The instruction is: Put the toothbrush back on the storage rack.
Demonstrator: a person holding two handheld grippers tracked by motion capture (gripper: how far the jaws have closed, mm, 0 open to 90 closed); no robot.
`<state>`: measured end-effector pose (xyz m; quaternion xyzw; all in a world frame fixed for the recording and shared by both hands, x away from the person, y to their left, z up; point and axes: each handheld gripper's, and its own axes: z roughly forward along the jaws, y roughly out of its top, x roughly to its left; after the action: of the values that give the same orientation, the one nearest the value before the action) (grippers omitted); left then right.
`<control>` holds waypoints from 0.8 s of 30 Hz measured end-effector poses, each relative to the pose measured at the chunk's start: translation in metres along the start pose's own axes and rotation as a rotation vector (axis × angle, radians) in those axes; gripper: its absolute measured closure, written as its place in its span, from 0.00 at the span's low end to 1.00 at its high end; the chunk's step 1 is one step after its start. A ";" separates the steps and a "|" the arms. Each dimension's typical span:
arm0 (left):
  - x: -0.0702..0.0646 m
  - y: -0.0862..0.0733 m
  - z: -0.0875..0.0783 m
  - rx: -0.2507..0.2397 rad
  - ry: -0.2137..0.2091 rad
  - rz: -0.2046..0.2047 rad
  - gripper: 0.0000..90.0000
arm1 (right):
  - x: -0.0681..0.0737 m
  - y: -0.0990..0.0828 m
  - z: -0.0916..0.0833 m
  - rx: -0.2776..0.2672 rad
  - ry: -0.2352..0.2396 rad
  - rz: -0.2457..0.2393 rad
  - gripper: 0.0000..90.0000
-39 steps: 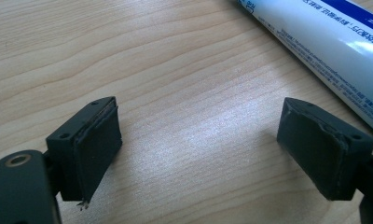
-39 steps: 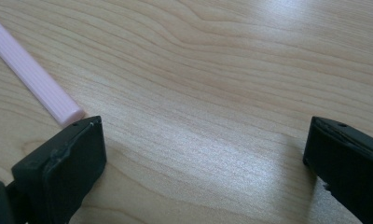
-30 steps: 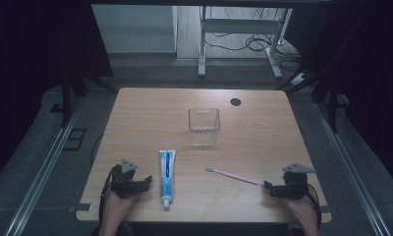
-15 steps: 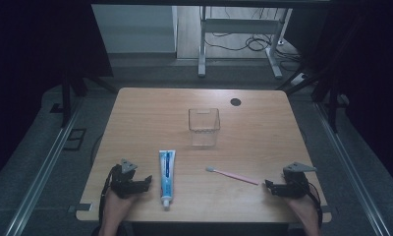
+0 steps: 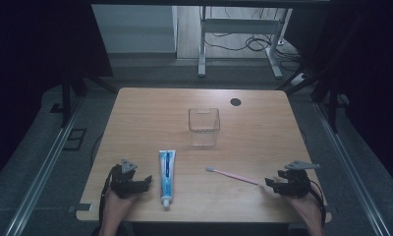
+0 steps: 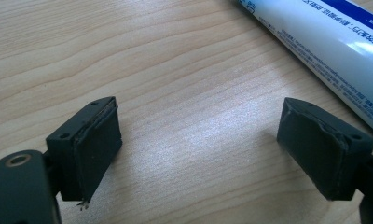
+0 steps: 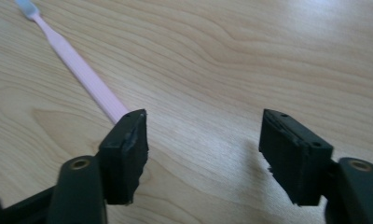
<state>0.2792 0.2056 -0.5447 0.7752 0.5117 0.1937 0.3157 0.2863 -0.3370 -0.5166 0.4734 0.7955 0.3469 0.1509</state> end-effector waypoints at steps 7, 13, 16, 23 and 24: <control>0.000 0.000 0.000 0.000 0.001 0.000 0.15 | 0.008 0.008 -0.001 0.008 0.076 -0.049 0.63; 0.000 0.000 0.000 0.000 0.000 -0.001 0.15 | 0.016 0.014 0.004 0.013 0.110 -0.089 0.80; 0.000 0.000 0.000 0.000 0.000 -0.002 0.15 | 0.021 0.019 0.009 0.022 0.132 -0.103 0.89; 0.000 0.000 0.000 -0.001 0.000 -0.003 0.15 | 0.027 0.027 0.024 0.041 0.158 -0.130 0.99; 0.000 0.000 0.000 0.000 -0.001 -0.003 0.15 | 0.029 0.028 0.026 0.043 0.158 -0.130 0.99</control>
<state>0.2791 0.2055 -0.5447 0.7744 0.5129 0.1929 0.3163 0.3049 -0.2929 -0.5137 0.3951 0.8412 0.3554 0.0997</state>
